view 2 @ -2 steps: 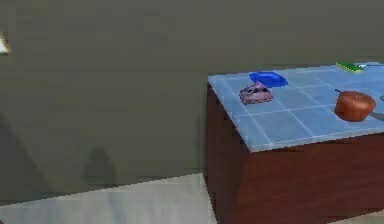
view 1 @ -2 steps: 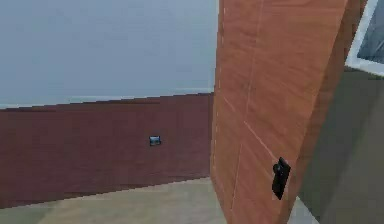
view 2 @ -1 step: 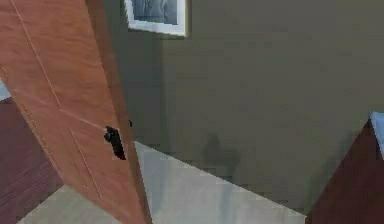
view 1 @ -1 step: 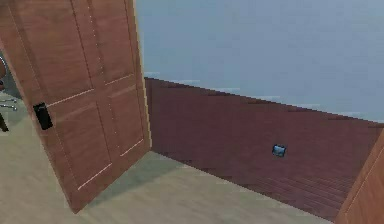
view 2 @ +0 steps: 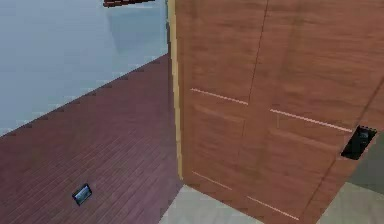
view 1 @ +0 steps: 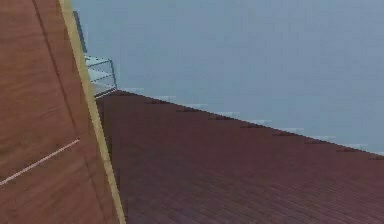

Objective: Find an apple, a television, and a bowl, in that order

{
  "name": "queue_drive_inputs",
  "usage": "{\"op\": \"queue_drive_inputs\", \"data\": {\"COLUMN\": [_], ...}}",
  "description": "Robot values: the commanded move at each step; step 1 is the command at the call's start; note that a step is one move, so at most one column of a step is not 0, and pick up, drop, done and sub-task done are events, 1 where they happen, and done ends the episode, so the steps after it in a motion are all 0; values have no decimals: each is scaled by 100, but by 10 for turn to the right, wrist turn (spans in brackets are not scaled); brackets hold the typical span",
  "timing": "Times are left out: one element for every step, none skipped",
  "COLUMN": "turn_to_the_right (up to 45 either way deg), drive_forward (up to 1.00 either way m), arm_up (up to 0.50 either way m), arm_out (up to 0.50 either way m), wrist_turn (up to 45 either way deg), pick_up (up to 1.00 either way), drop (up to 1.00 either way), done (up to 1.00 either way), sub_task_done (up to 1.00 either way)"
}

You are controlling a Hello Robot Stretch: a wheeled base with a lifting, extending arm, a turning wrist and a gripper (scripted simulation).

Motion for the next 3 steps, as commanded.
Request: {"op": "queue_drive_inputs", "data": {"turn_to_the_right": [0, -60, 0], "drive_forward": [100, 0, 25], "arm_up": [0, 0, 0], "arm_out": [0, 0, 0], "wrist_turn": [0, 0, 0], "pick_up": [0, 0, 0], "drop": [0, 0, 0], "done": [0, 0, 0], "sub_task_done": [0, 0, 0]}}
